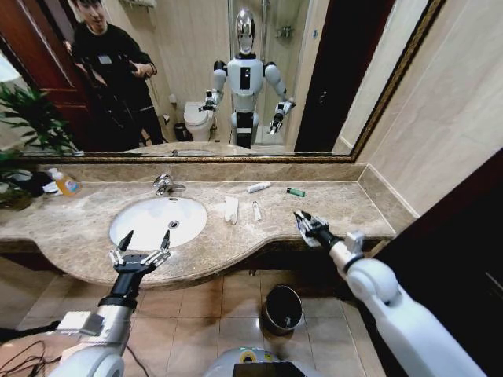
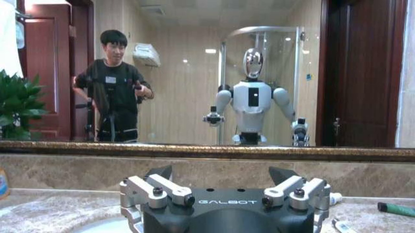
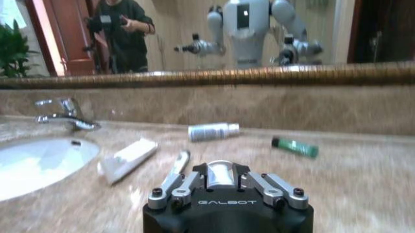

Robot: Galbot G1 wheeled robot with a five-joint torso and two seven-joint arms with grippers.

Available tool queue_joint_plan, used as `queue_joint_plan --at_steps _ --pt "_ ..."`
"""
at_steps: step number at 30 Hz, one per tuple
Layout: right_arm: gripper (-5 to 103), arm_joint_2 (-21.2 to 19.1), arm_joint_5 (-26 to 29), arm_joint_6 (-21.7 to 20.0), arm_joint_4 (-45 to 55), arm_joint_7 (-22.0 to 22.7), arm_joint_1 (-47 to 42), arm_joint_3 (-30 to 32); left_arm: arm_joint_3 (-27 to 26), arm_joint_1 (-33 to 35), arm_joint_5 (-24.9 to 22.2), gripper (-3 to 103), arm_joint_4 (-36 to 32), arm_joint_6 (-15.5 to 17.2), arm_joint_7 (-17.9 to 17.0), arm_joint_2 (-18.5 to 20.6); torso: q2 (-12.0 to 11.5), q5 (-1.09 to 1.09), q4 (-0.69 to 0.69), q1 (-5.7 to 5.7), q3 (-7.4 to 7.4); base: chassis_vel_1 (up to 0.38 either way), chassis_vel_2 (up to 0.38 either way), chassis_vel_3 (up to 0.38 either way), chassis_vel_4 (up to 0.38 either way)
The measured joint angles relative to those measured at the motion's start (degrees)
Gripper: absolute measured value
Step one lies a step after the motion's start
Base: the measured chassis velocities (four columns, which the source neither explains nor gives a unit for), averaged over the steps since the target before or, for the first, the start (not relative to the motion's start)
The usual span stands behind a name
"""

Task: Pick up the trash from the sink and place it in the trash bin.

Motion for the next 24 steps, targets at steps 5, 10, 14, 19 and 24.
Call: queue_joint_plan --at_steps 5,10,14,19,24 --pt "24 1.7 -1.7 3.3 -3.6 -9.5 -6.1 3.0 0.0 0.0 0.0 100 0.0 0.0 0.0 0.0 0.0 -0.01 0.0 0.0 0.0 0.0 0.0 0.0 0.0" --pt "24 4.1 -7.0 14.0 -12.7 -20.5 -8.6 3.9 0.0 0.0 0.0 100 0.0 0.0 0.0 0.0 0.0 0.01 0.01 0.01 0.0 0.0 0.0 0.0 0.0" --pt "24 6.2 -10.6 18.0 -18.6 -23.8 -9.5 4.1 0.0 0.0 0.0 100 0.0 0.0 0.0 0.0 0.0 -0.01 -0.01 0.0 0.0 0.0 0.0 0.0 0.0" --pt "24 10.7 -15.7 21.5 -29.5 -21.3 -7.2 2.9 0.0 0.0 0.0 100 0.0 0.0 0.0 0.0 0.0 -0.01 0.0 0.01 0.0 0.0 0.0 0.0 0.0" --pt "24 16.0 -20.7 20.3 -37.9 -15.5 -4.6 1.3 0.0 0.0 0.0 100 0.0 0.0 0.0 0.0 0.0 0.0 0.0 0.01 0.01 0.0 0.0 0.0 0.0"
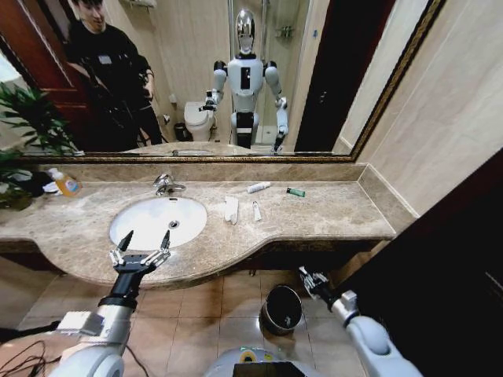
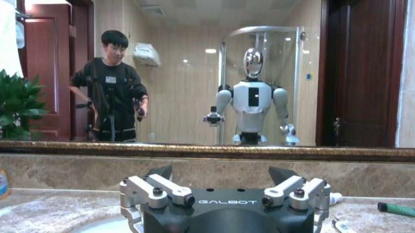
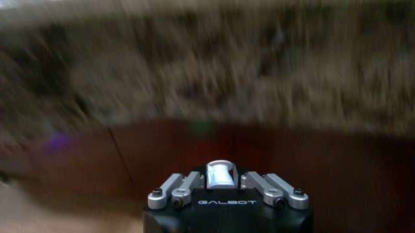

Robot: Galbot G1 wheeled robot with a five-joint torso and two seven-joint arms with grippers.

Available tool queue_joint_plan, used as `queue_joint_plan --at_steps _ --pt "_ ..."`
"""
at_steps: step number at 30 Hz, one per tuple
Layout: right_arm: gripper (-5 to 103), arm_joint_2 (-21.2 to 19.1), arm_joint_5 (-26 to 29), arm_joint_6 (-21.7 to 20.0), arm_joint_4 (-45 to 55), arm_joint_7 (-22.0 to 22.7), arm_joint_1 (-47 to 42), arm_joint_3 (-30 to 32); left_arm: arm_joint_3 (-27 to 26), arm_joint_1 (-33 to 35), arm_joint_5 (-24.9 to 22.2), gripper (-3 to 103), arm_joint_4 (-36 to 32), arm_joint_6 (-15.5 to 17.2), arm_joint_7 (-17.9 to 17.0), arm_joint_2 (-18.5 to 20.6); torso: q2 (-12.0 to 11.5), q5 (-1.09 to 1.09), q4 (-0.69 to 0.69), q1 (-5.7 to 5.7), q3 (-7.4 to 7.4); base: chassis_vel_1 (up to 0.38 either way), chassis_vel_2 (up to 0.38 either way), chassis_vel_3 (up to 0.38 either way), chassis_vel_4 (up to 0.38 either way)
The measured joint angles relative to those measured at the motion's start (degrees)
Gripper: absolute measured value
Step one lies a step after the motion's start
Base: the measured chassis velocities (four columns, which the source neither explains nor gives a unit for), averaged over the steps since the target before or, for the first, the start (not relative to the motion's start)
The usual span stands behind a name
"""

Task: Pick up the trash from the sink and place it in the trash bin.

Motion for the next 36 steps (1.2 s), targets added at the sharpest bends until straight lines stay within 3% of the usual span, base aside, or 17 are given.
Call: queue_joint_plan --at_steps 2,6,9,16,18,21,23,29,30,32,36 --pt "24 3.3 -4.2 -2.2 -3.9 3.2 1.5 -0.9 0.0 0.0 0.0 100 0.0 0.0 0.0 0.0 0.0 -0.01 0.0 0.0 0.0 0.0 0.0 0.0 0.0" --pt "24 5.4 -6.3 -2.8 -7.2 4.7 2.9 -2.0 0.0 0.0 0.0 100 0.0 0.0 0.0 0.0 0.0 -0.01 0.0 0.0 0.0 0.0 0.0 0.0 0.0" --pt "24 8.2 -9.5 -0.9 -11.6 6.9 4.9 -2.8 0.0 0.0 0.0 100 0.0 0.0 0.0 0.0 0.0 0.0 0.0 0.0 0.0 0.0 0.0 0.0 0.0" --pt "23 11.5 -11.2 0.5 -15.8 9.5 7.7 -3.9 0.0 0.0 0.0 100 0.0 0.0 0.0 0.0 0.0 0.0 0.0 0.0 0.0 0.0 0.0 0.0 0.0" --pt "28 11.6 -11.5 0.6 -16.5 9.6 8.2 -3.9 0.0 0.0 0.0 100 0.0 0.0 0.0 0.0 0.0 -0.01 0.0 0.0 0.0 0.0 0.0 0.0 0.0" --pt "44 11.3 -12.0 2.3 -19.1 9.4 9.6 -3.9 0.0 0.0 0.0 100 0.0 0.0 0.0 0.0 0.0 0.0 0.0 0.0 0.0 0.0 0.0 0.0 0.0" --pt "44 10.9 -12.0 2.6 -19.6 9.2 9.8 -3.9 0.0 0.0 0.0 100 0.0 0.0 0.0 0.0 0.0 -0.01 0.0 0.0 0.0 0.0 0.0 0.0 0.0" --pt "71 8.9 -10.9 2.7 -18.4 9.1 8.7 -4.1 0.0 0.0 0.0 100 0.0 0.0 0.0 0.0 0.0 0.01 0.0 0.0 0.0 0.0 0.0 0.0 0.0" --pt "71 8.3 -10.2 2.7 -17.3 9.0 8.1 -4.2 0.0 0.0 0.0 100 0.0 0.0 0.0 0.0 0.0 0.01 0.0 0.0 0.0 0.0 0.0 0.0 0.0" --pt "77 7.2 -9.3 2.8 -15.5 8.2 7.0 -4.2 0.0 0.0 0.0 100 0.0 0.0 0.0 0.0 0.0 0.0 0.0 0.0 0.0 0.0 0.0 0.0 0.0" --pt "93 3.9 -6.7 6.2 -11.0 1.4 3.8 -3.1 0.0 0.0 0.0 100 0.0 0.0 0.0 0.0 0.0 0.0 -0.01 0.0 0.0 0.0 0.0 0.0 0.0"
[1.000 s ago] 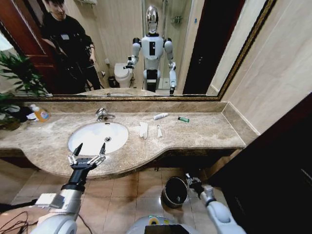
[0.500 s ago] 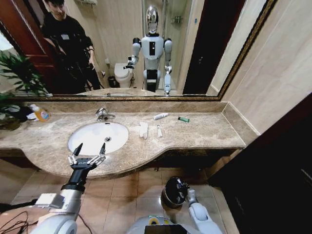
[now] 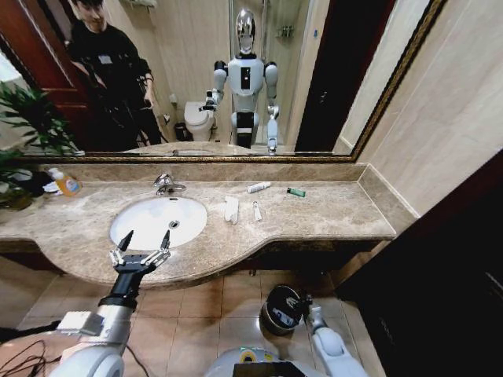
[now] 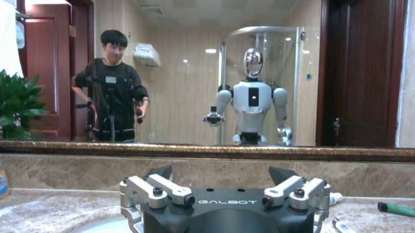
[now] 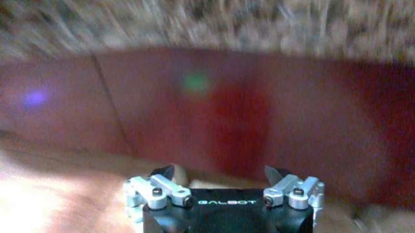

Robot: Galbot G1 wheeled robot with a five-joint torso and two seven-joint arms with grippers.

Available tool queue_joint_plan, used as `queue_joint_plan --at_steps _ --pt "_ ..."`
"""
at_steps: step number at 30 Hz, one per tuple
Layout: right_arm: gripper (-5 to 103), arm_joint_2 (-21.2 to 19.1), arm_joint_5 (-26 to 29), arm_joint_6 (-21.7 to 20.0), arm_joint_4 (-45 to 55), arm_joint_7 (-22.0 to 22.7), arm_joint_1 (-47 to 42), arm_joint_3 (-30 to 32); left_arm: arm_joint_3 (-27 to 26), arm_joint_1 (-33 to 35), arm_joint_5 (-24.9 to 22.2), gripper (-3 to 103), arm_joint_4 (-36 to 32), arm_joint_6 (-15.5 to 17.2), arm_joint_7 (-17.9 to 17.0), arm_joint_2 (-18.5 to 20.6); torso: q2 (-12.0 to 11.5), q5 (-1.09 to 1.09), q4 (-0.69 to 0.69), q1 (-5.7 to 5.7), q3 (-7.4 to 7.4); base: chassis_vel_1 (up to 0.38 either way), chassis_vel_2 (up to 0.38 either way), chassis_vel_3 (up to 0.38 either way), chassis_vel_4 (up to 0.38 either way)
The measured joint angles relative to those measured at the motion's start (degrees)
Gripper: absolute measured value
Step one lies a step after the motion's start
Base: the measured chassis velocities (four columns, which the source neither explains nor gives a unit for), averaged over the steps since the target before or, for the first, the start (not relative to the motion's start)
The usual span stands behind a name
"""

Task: Pick up the trash from the sink and place it in the trash bin.

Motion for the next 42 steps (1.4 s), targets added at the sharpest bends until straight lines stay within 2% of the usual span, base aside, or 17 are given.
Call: queue_joint_plan --at_steps 3,4,6,8,9,12,14,16,17,20,21,22,25,29,32,36,42 --pt "99 -2.8 4.9 8.5 2.3 -7.2 -2.4 1.9 0.0 0.0 0.0 100 0.0 0.0 0.0 0.0 0.0 0.03 0.0 0.0 0.0 0.0 0.0 0.0 0.0" --pt "99 -2.8 4.9 8.5 2.3 -7.2 -2.4 1.9 0.0 0.0 0.0 100 0.0 0.0 0.0 0.0 0.0 0.03 0.0 0.0 0.0 0.0 0.0 0.0 0.0" --pt "100 -4.8 10.4 12.7 5.4 -10.2 -4.5 3.7 0.0 0.0 0.0 100 0.0 0.0 0.0 0.0 0.0 0.01 0.0 0.0 0.0 0.0 0.0 0.0 0.0" --pt "100 -5.4 12.6 13.2 7.2 -10.3 -5.5 4.2 0.0 0.0 0.0 100 0.0 0.0 0.0 0.0 0.0 0.03 0.01 0.0 0.0 0.0 0.0 0.0 0.0" --pt "100 -6.9 16.2 13.5 12.6 -9.2 -8.2 5.5 0.0 0.0 0.0 100 0.0 0.0 0.0 0.0 0.0 0.02 0.01 0.0 0.0 0.0 0.0 0.0 0.0" --pt "100 -7.9 17.5 13.4 18.2 -7.7 -10.9 7.2 0.0 0.0 0.0 100 0.0 0.0 0.0 0.0 0.0 0.0 0.0 0.0 0.0 0.0 0.0 0.0 0.0" --pt "100 -9.1 18.6 9.9 30.1 -4.2 -15.2 9.9 0.0 0.0 0.0 100 0.0 0.0 0.0 0.0 0.0 -0.02 -0.01 0.0 0.0 0.0 0.0 0.0 0.0" --pt "100 -9.1 18.7 8.2 33.3 -3.5 -15.7 10.6 0.0 0.0 0.0 100 0.0 0.0 0.0 0.0 0.0 -0.03 -0.01 0.0 0.0 0.0 0.0 0.0 0.0" --pt "100 -9.1 18.6 4.9 38.1 -2.1 -15.7 11.6 0.0 0.0 0.0 100 0.0 0.0 0.0 0.0 0.0 -0.02 -0.01 -0.01 0.0 0.0 0.0 0.0 0.0" --pt "100 -9.2 18.4 -4.0 44.9 2.7 -10.9 11.1 0.0 0.0 0.0 100 0.0 0.0 0.0 0.0 0.0 -0.01 0.01 0.0 0.0 0.0 0.0 0.0 0.0" --pt "100 -9.2 18.4 -4.0 44.9 2.7 -10.9 11.1 0.0 0.0 0.0 100 0.0 0.0 0.0 0.0 0.0 -0.01 0.01 0.0 0.0 0.0 0.0 0.0 0.0" --pt "100 -9.5 18.7 -8.7 46.2 5.7 -7.5 9.9 0.0 0.0 0.0 100 0.0 0.0 0.0 0.0 0.0 0.02 0.01 0.0 0.0 0.0 0.0 0.0 0.0" --pt "100 -10.7 19.0 -18.1 46.0 12.0 1.3 6.2 0.0 0.0 0.0 100 0.0 0.0 0.0 0.0 0.0 0.01 0.01 0.0 0.0 0.0 0.0 0.0 0.0" --pt "100 -11.5 19.3 -22.4 44.8 15.9 6.7 3.4 0.0 0.0 0.0 100 0.0 0.0 0.0 0.0 0.0 0.01 0.01 0.0 0.01 0.0 0.0 0.0 0.0" --pt "100 -12.2 21.4 -27.5 41.1 21.5 16.6 -3.9 0.0 0.0 0.0 100 0.0 0.0 0.0 0.0 0.0 -0.01 0.01 0.0 0.0 0.0 0.0 0.0 0.0" --pt "100 -11.1 21.2 -28.9 35.6 23.3 24.6 -12.6 0.0 0.0 0.0 100 0.0 0.0 0.0 0.0 0.0 0.0 0.02 0.01 0.01 0.0 0.0 0.0 0.0" --pt "100 -8.9 20.3 -29.7 29.9 23.6 30.9 -19.6 0.0 0.0 0.0 100 0.0 0.0 0.0 0.0 0.0 -0.01 0.01 0.0 0.01 0.0 0.0 0.0 0.0"
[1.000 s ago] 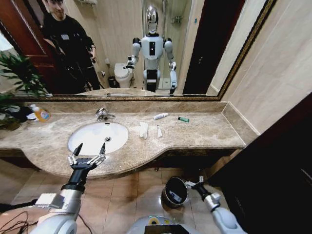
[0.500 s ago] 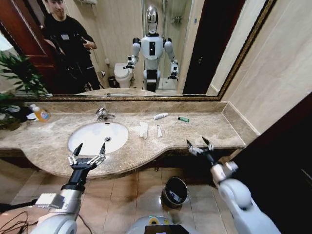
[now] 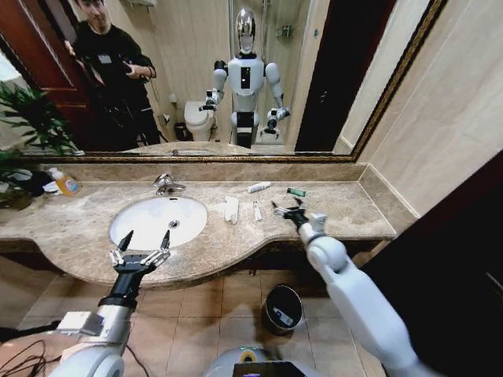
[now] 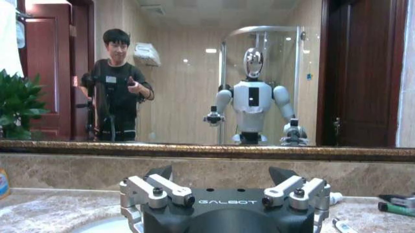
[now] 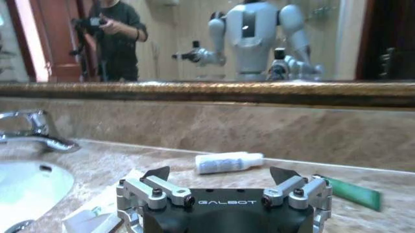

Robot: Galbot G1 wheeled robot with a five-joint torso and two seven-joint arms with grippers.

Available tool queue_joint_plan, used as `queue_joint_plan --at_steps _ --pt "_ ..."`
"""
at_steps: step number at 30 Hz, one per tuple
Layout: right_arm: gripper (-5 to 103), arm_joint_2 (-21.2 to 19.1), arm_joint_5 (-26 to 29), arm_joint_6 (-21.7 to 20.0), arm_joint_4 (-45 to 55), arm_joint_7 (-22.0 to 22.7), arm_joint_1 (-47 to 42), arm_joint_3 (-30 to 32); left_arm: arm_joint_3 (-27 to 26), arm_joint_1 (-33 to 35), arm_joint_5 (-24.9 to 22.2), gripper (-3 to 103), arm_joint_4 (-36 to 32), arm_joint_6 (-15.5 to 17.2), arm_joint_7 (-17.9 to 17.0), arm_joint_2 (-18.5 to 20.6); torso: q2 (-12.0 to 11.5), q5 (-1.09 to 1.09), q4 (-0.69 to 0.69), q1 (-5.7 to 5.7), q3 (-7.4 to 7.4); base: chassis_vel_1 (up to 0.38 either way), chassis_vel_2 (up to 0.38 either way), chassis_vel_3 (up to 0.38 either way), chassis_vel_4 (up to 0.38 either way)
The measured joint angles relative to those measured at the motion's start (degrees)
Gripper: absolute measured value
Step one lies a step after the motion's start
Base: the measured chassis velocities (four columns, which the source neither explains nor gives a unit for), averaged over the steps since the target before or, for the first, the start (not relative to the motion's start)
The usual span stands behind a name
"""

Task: Pick up the trash from the sink and place it in the trash bin.

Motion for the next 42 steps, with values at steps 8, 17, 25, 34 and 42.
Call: queue_joint_plan --at_steps 8,17,25,34,42 --pt "100 1.8 -0.8 -2.1 -6.0 3.1 5.8 -6.1 0.0 0.0 0.0 100 0.0 0.0 0.0 0.0 0.0 0.0 0.0 0.0 0.0 0.0 0.0 0.0 0.0" --pt "100 2.1 1.8 -4.0 -9.8 4.2 9.3 -10.5 0.0 0.0 0.0 100 0.0 0.0 0.0 0.0 0.0 0.0 0.0 0.0 0.0 0.0 0.0 0.0 0.0" --pt "100 2.8 1.7 -4.0 -13.3 3.8 10.7 -11.5 0.0 0.0 0.0 100 0.0 0.0 0.0 0.0 0.0 0.01 0.0 0.0 0.0 0.0 0.0 0.0 0.0" --pt "83 3.4 1.8 -4.0 -16.4 3.4 11.4 -11.7 0.0 0.0 0.0 100 0.0 0.0 0.0 0.0 0.0 0.01 0.0 0.0 0.0 0.0 0.0 0.0 0.0" --pt "55 4.0 1.7 -4.1 -17.1 3.3 11.4 -12.0 0.0 0.0 0.0 100 0.0 0.0 0.0 0.0 0.0 0.01 0.0 0.0 0.0 0.0 0.0 0.0 0.0"
